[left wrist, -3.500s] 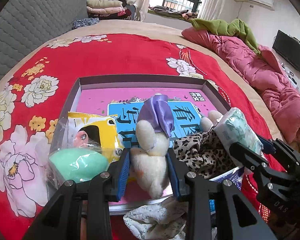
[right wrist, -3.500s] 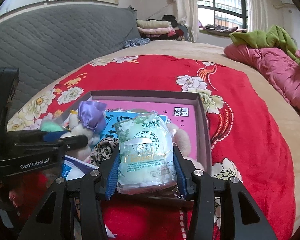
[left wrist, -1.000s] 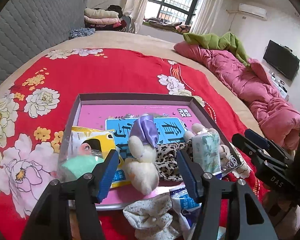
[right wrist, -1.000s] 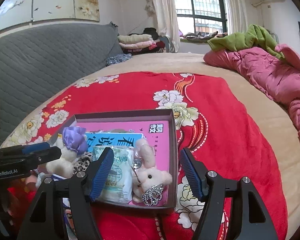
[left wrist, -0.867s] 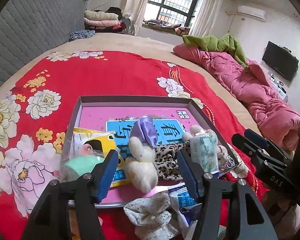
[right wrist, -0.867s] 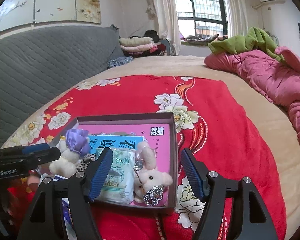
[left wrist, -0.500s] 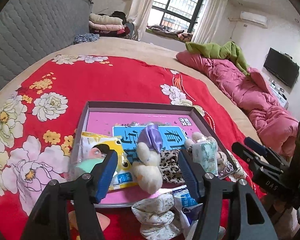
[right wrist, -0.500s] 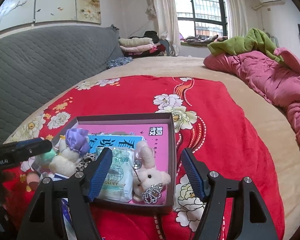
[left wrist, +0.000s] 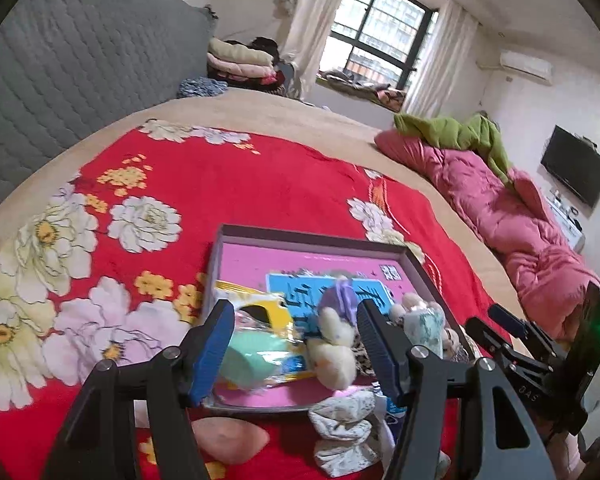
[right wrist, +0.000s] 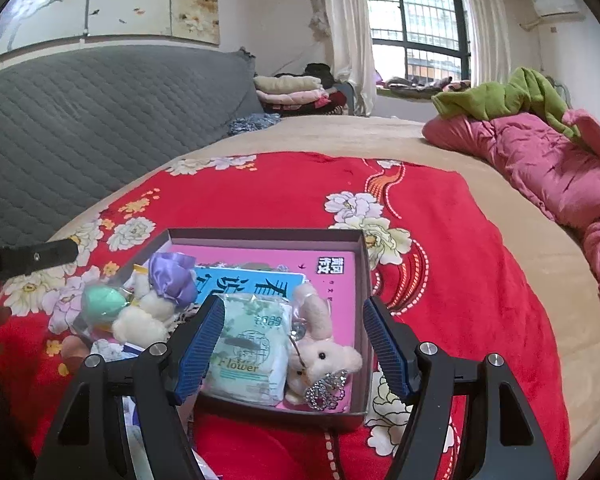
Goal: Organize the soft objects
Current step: 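Withdraw both open tools from the box toward the remaining items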
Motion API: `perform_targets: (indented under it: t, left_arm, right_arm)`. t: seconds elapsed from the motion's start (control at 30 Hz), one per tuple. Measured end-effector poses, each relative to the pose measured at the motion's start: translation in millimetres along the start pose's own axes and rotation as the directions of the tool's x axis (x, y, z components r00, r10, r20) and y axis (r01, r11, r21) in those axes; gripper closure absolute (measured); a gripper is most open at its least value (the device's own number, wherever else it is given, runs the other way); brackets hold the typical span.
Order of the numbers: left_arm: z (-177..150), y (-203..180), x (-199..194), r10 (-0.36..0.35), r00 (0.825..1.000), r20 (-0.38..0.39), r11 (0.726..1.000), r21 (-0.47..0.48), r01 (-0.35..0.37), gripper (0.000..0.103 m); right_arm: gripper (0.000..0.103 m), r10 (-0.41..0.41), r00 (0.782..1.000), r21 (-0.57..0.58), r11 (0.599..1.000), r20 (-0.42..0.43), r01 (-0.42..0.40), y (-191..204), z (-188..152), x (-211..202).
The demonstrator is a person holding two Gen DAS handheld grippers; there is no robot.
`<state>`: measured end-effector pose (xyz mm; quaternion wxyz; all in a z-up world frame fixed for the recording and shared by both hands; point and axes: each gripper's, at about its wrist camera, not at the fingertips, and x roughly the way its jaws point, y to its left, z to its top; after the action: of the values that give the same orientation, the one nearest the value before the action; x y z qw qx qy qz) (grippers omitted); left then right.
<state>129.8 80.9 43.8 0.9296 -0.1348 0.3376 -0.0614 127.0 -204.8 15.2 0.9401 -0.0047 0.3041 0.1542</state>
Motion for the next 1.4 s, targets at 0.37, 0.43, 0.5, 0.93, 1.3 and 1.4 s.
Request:
perform_targets:
  t: [0.37, 0.43, 0.5, 0.93, 1.3, 1.4]
  left_arm:
    - [-5.9, 20.5, -22.4, 0.076, 0.997, 0.005, 0.997, -0.020, -0.076, 0.039]
    - [-8.6, 19.1, -24.6, 0.084, 0.996, 0.001, 0.996, -0.006, -0.084, 0.039]
    - [-11.7, 18.4, -27.2, 0.085, 0.996, -0.004, 0.996, -0.004, -0.085, 0.039]
    - [-33.3, 10.1, -42.8, 0.093, 0.995, -0.025, 0.995, 0.029, -0.092, 0.039]
    - [-46.0, 5.0, -48.9, 0.093, 0.994, -0.051, 0.995, 0.051, -0.090, 0.039]
    - [-50.4, 2.7, -51.2, 0.095, 0.994, -0.057, 0.994, 0.060, -0.091, 0.039]
  right_arm:
    - [0.029, 0.026, 0.999, -0.023, 0.999, 0.030, -0.025, 8.0, -0.9, -25.5]
    - [0.029, 0.031, 0.999, -0.024, 0.999, 0.039, -0.030, 9.2, -1.5, -31.4]
    - [0.029, 0.035, 0.998, -0.030, 0.999, 0.044, -0.034, 11.4, -2.6, -37.5]
    - [0.029, 0.040, 0.999, -0.054, 0.998, 0.028, -0.039, 26.0, -14.4, -63.7]
    - [0.028, 0.071, 0.997, -0.094, 0.993, -0.016, -0.072, 46.7, -30.7, -76.5]
    - [0.028, 0.077, 0.997, -0.109, 0.991, -0.023, -0.079, 52.1, -33.5, -77.9]
